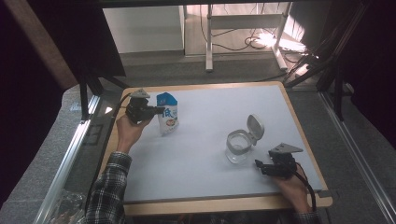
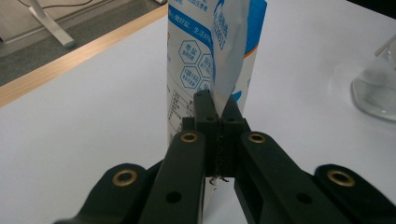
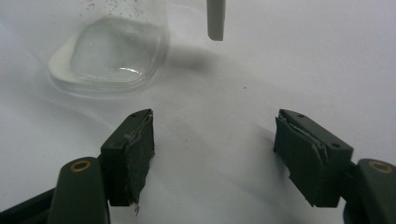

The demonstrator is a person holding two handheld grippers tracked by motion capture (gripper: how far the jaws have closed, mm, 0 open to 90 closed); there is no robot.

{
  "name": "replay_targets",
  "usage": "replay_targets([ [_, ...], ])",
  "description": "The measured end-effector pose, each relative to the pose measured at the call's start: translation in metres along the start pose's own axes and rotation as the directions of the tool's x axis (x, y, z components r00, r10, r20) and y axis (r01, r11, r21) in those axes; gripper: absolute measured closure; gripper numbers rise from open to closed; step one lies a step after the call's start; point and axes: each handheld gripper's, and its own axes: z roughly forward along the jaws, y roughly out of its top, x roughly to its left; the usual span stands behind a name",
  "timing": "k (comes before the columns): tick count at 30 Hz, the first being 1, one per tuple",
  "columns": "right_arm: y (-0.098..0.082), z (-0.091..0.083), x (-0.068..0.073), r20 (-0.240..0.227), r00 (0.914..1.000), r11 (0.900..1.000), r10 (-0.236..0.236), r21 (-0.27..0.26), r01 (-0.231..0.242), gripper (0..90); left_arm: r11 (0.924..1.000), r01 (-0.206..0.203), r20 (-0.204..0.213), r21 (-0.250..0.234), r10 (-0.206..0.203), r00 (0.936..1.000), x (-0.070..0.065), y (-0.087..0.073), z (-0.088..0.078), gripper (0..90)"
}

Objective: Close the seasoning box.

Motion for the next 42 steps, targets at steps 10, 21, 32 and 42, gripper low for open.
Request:
replay_targets([
  [10, 0.0, 0.0, 0.0, 0.0, 1.0, 1.0, 0.0, 0.0, 0.0, 29.2, 0.9994, -0.03, 0.031, -0.017, 0.03, 0.9991, -0.021, 0.006, -0.009, 90.0],
  [21, 0.0, 0.0, 0.0, 0.001, 1.0, 1.0, 0.0, 0.0, 0.0, 29.2, 0.9973, -0.058, 0.096, -0.045, 0.062, 0.9935, -0.057, 0.012, -0.014, 90.0],
  [32, 0.0, 0.0, 0.0, 0.001, 1.0, 1.0, 0.0, 0.0, 0.0, 29.2, 0.9919, -0.117, 0.156, -0.05, 0.123, 0.9801, -0.095, 0.018, -0.006, 90.0],
  [42, 0.0, 0.0, 0.0, 0.001, 1.0, 1.0, 0.0, 0.0, 0.0, 29.2, 0.9885, -0.136, 0.214, -0.066, 0.147, 0.9656, -0.117, 0.017, 0.005, 90.0],
])
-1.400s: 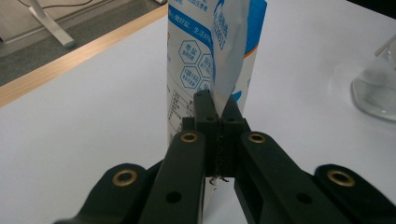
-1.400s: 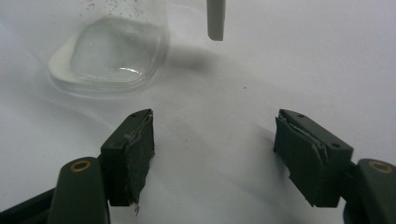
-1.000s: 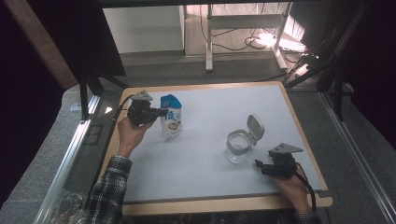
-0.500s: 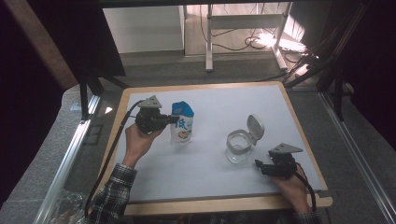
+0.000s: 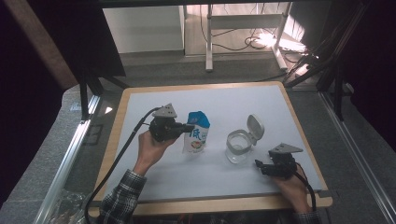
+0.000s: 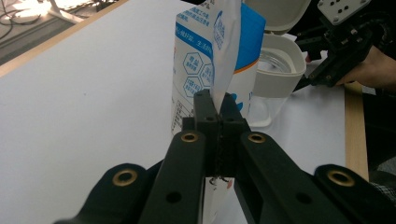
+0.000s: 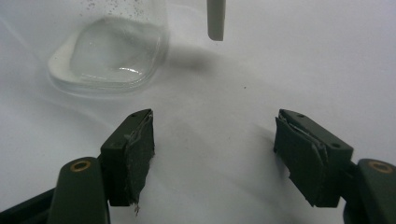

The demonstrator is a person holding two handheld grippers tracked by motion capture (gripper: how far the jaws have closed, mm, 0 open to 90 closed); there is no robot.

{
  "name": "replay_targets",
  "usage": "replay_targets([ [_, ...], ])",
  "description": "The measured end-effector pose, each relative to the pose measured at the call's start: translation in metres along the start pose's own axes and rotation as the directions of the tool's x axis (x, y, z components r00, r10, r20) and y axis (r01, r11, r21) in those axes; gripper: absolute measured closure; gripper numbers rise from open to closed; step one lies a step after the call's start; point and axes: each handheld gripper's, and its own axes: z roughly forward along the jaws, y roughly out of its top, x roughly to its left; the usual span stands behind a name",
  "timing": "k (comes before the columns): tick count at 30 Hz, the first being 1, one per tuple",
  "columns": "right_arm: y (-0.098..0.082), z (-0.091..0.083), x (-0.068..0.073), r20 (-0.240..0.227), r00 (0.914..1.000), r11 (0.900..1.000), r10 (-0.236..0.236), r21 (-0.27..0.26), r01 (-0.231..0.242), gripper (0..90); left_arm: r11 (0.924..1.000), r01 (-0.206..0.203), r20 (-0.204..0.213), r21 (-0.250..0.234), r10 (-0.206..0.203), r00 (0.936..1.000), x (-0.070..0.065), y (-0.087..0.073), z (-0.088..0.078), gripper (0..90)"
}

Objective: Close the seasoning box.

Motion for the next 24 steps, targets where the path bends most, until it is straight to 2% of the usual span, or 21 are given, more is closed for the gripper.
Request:
replay_targets([
  [6, 0.0, 0.0, 0.0, 0.0, 1.0, 1.0, 0.0, 0.0, 0.0, 29.2, 1.0, -0.003, 0.003, 0.009, 0.003, 1.0, -0.005, -0.001, 0.006, 90.0],
  [12, 0.0, 0.0, 0.0, 0.0, 1.0, 1.0, -0.001, 0.001, 0.001, 29.2, 0.9998, 0.014, 0.031, -0.013, -0.013, 0.9994, -0.014, -0.002, 0.012, 90.0],
  [19, 0.0, 0.0, 0.0, 0.0, 1.0, 1.0, -0.002, 0.001, 0.002, 29.2, 0.9996, 0.002, 0.051, -0.027, -0.001, 0.9987, -0.025, -0.003, 0.018, 90.0],
  [24, 0.0, 0.0, 0.0, 0.001, 1.0, 1.0, -0.004, 0.001, 0.004, 29.2, 0.9996, 0.001, 0.059, -0.028, 0.0, 0.9982, -0.029, -0.004, 0.02, 90.0],
])
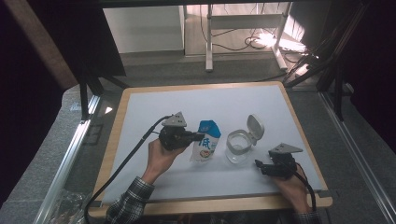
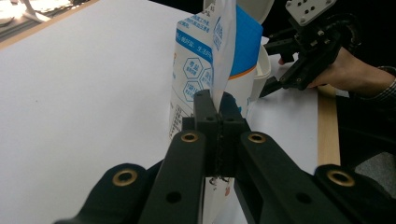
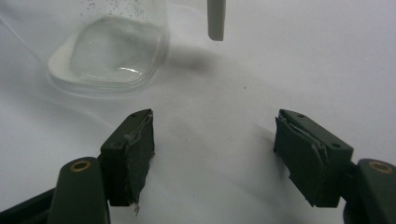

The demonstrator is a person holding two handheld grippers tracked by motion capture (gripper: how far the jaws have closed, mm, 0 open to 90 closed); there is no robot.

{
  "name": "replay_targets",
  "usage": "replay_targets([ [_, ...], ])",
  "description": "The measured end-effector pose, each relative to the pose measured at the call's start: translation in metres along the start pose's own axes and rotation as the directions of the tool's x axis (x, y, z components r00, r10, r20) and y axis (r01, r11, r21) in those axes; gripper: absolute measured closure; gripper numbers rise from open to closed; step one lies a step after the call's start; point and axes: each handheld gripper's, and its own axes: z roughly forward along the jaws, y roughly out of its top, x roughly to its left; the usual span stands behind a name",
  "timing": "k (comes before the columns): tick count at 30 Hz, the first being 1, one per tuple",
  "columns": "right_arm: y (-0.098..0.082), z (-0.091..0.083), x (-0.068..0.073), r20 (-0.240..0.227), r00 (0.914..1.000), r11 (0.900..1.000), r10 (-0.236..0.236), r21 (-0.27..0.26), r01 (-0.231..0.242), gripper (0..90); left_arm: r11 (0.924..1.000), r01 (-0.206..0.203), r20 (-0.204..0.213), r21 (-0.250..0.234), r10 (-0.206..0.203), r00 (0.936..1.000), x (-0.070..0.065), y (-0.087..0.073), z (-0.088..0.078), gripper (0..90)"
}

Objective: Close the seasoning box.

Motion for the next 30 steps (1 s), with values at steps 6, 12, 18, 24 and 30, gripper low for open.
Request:
replay_targets([
  [6, 0.0, 0.0, 0.0, 0.0, 1.0, 1.0, 0.001, 0.0, -0.001, 29.2, 1.0, -0.008, 0.001, 0.001, 0.008, 1.0, -0.005, 0.0, 0.001, 90.0],
  [12, 0.003, 0.0, 0.001, 0.005, 0.9999, 1.0, 0.01, 0.018, -0.01, 29.0, 0.9999, -0.015, -0.001, -0.005, 0.015, 0.9999, -0.011, 0.0, -0.001, 90.0],
  [18, 0.004, -0.002, 0.008, -0.027, 0.9996, 1.0, 0.005, 0.029, -0.004, 26.5, 0.9999, -0.012, -0.001, -0.01, 0.012, 0.9999, -0.013, 0.001, -0.005, 90.0],
  [24, 0.003, -0.009, 0.022, -0.075, 0.9971, 1.0, -0.014, -0.001, 0.014, 26.6, 0.9999, -0.013, -0.004, -0.011, 0.013, 0.9999, -0.014, 0.002, -0.007, 90.0],
  [30, 0.004, -0.015, 0.036, -0.125, 0.9915, 0.999, -0.038, -0.026, 0.035, 28.9, 0.9998, -0.003, 0.012, -0.02, 0.003, 0.9999, -0.016, 0.003, -0.01, 90.0],
])
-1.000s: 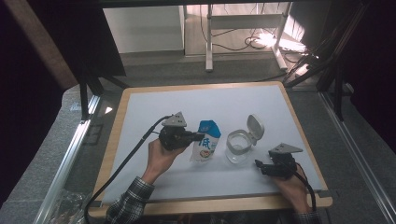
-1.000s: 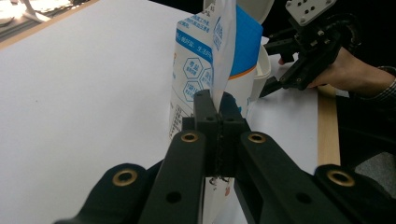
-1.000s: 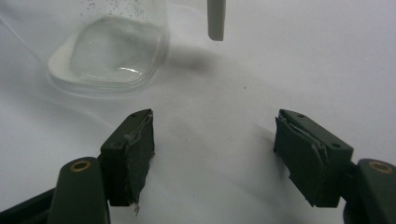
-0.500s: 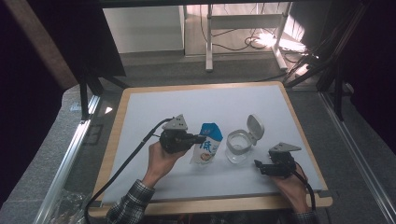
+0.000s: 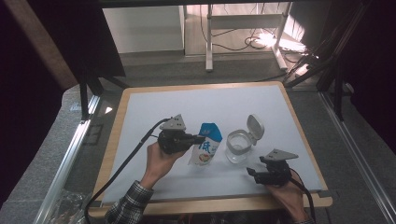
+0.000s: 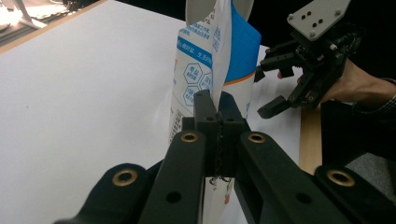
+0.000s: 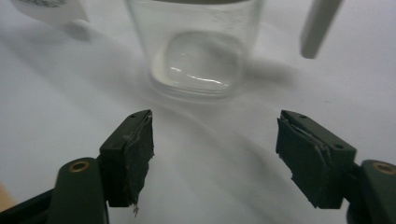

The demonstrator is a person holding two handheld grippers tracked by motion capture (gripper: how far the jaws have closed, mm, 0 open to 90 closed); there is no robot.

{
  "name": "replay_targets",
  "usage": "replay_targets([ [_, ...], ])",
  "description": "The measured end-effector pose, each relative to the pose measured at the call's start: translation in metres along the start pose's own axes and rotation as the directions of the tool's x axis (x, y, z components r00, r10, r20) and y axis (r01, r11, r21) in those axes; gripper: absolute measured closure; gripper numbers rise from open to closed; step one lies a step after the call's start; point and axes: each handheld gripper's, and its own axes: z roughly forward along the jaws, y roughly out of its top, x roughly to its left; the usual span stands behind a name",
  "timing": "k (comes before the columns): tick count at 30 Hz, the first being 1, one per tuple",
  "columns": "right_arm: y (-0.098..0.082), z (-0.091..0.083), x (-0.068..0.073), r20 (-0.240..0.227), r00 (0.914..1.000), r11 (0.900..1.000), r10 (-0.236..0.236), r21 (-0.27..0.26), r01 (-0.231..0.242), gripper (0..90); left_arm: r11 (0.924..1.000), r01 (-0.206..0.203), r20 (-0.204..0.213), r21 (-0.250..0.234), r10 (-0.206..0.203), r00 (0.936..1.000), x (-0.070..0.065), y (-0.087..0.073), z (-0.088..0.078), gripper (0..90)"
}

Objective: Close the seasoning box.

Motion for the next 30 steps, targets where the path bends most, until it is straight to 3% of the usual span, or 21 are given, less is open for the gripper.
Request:
replay_targets([
  [10, 0.0, 0.005, 0.015, -0.058, 0.9982, 1.0, -0.011, -0.001, 0.011, 30.1, 0.9999, 0.014, -0.001, -0.004, -0.014, 0.9999, -0.001, 0.001, -0.001, 90.0],
  [18, 0.004, 0.012, 0.03, -0.105, 0.9934, 0.999, -0.046, -0.001, 0.046, 32.9, 0.9995, 0.029, 0.003, -0.013, -0.029, 0.9996, 0.0, 0.003, -0.002, 90.0],
  [24, 0.008, 0.016, 0.039, -0.13, 0.9892, 0.998, -0.067, -0.018, 0.065, 35.2, 0.9999, -0.001, -0.014, 0.016, 0.001, 0.9999, -0.006, 0.011, 0.002, 90.0],
  [25, 0.008, 0.017, 0.04, -0.132, 0.9888, 0.998, -0.07, -0.018, 0.068, 35.5, 0.9999, 0.016, -0.003, 0.005, -0.016, 0.9999, -0.005, 0.012, 0.003, 90.0],
  [30, 0.011, 0.023, 0.047, -0.145, 0.9858, 0.996, -0.085, -0.015, 0.083, 36.2, 0.9996, 0.029, 0.009, -0.005, -0.029, 0.9995, -0.003, 0.012, 0.004, 90.0],
])
